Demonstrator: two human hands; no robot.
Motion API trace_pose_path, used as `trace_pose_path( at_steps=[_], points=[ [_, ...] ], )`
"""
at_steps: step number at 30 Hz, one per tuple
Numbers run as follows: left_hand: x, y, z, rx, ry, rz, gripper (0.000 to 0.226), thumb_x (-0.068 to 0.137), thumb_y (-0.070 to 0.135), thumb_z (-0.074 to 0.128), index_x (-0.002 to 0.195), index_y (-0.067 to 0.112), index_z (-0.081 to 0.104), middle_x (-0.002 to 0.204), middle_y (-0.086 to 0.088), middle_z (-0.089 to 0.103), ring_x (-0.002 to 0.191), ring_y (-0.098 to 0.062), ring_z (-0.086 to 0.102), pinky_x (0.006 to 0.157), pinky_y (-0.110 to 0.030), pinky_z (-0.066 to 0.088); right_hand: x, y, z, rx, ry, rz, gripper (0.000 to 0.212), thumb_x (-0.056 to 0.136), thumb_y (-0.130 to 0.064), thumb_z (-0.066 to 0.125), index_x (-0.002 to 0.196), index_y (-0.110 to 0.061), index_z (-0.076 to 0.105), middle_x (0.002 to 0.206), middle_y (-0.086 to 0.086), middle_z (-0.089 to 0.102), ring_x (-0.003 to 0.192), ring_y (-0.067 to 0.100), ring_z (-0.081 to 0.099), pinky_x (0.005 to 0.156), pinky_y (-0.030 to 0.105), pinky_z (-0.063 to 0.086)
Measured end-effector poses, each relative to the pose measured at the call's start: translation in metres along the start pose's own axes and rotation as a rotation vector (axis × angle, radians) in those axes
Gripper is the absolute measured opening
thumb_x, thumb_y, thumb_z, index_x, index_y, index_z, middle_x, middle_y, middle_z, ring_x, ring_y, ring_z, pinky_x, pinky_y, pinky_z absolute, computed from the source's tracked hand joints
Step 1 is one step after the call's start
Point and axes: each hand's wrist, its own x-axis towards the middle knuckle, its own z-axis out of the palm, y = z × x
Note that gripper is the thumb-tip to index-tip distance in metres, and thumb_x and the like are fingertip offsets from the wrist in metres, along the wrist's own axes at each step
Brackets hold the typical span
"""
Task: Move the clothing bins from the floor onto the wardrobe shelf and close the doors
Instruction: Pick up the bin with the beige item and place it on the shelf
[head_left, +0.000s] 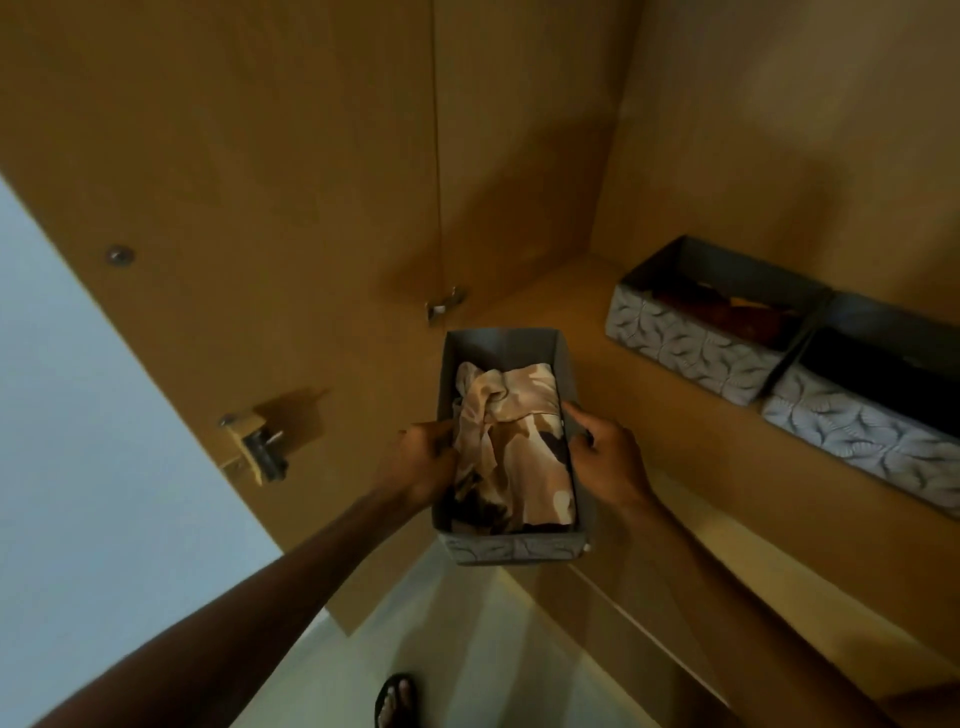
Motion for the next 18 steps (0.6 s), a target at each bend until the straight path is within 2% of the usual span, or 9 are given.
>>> trace_pose_path(
  at_steps=[4,6,8,9,11,13,15,16,18],
  points=[
    [0.073,0.009,-0.001,0.042,-0.003,0.054,0.024,0.088,0.017,0.049,0.078,0.033,0.065,0.07,0.012,0.067,0.062,-0.007,0.062,0.05,-0.015,0.042,0.055,0.0,-0.01,0.013,0.072,0.011,0.047,0.096,-0.006,0.045,0.139,-0.024,0.051,0.071,0.008,0.069,0.058,0.023,0.062,0.061,0.034,0.052],
    [0.117,0.008,0.002,0.105,-0.024,0.092,0.023,0.088,0.023,0.048,0.082,0.026,0.07,0.079,0.003,0.071,0.068,-0.017,0.065,0.057,-0.025,0.047,0.088,0.002,-0.01,0.011,0.093,0.049,0.046,0.096,-0.005,0.045,0.139,-0.019,0.051,0.101,0.018,0.073,0.087,0.031,0.068,0.08,0.037,0.056],
    [0.16,0.003,0.005,0.163,-0.073,0.106,0.026,0.09,0.029,0.048,0.082,0.021,0.071,0.081,-0.003,0.072,0.07,-0.022,0.065,0.059,-0.026,0.045,0.115,0.002,-0.009,0.008,0.095,0.077,0.045,0.096,-0.004,0.045,0.138,-0.015,0.052,0.13,0.016,0.062,0.117,0.031,0.059,0.098,0.032,0.047],
    [0.185,0.002,0.006,0.17,-0.105,0.111,0.027,0.09,0.032,0.048,0.08,0.021,0.071,0.081,-0.003,0.071,0.069,-0.023,0.064,0.059,-0.027,0.045,0.132,0.0,-0.007,0.012,0.105,0.101,0.044,0.095,-0.003,0.045,0.137,-0.015,0.054,0.135,0.013,0.059,0.123,0.03,0.055,0.101,0.031,0.045],
    [0.224,0.003,0.005,0.162,-0.144,0.132,0.031,0.085,0.039,0.045,0.079,0.022,0.071,0.078,-0.002,0.07,0.069,-0.02,0.063,0.062,-0.03,0.05,0.16,-0.003,-0.003,0.022,0.141,0.15,0.041,0.093,-0.003,0.049,0.131,-0.012,0.059,0.129,0.013,0.063,0.119,0.031,0.057,0.099,0.036,0.046],
    [0.253,0.01,0.005,0.109,-0.14,0.199,0.026,0.084,0.035,0.049,0.072,0.021,0.067,0.068,0.0,0.063,0.067,-0.019,0.059,0.069,-0.039,0.054,0.182,-0.007,-0.001,0.036,0.175,0.18,0.033,0.091,-0.005,0.054,0.121,-0.009,0.066,0.118,0.013,0.068,0.111,0.031,0.06,0.094,0.04,0.049],
    [0.288,0.015,0.005,0.008,-0.196,0.235,0.011,0.086,0.023,0.063,0.085,0.014,0.068,0.074,0.004,0.063,0.073,-0.016,0.059,0.078,-0.041,0.055,0.213,-0.008,0.002,0.037,0.216,0.23,0.03,0.088,-0.007,0.056,0.114,-0.014,0.07,0.11,0.011,0.071,0.104,0.031,0.064,0.084,0.036,0.05],
    [0.305,0.018,0.003,-0.045,-0.299,0.249,0.022,0.082,0.023,0.071,0.102,0.014,0.067,0.09,0.007,0.067,0.086,-0.012,0.062,0.085,-0.038,0.054,0.229,-0.009,0.001,0.045,0.24,0.25,0.028,0.088,-0.006,0.057,0.111,-0.014,0.07,0.106,0.013,0.072,0.099,0.032,0.065,0.076,0.032,0.049],
    [0.336,0.02,0.004,-0.126,-0.648,0.316,0.076,0.068,0.033,0.086,0.135,0.022,0.05,0.13,0.01,0.059,0.117,-0.009,0.057,0.1,-0.034,0.048,0.251,-0.016,-0.004,0.031,0.29,0.264,0.028,0.088,-0.003,0.058,0.112,-0.01,0.068,0.106,0.017,0.071,0.097,0.035,0.065,0.069,0.028,0.041]
  ],
)
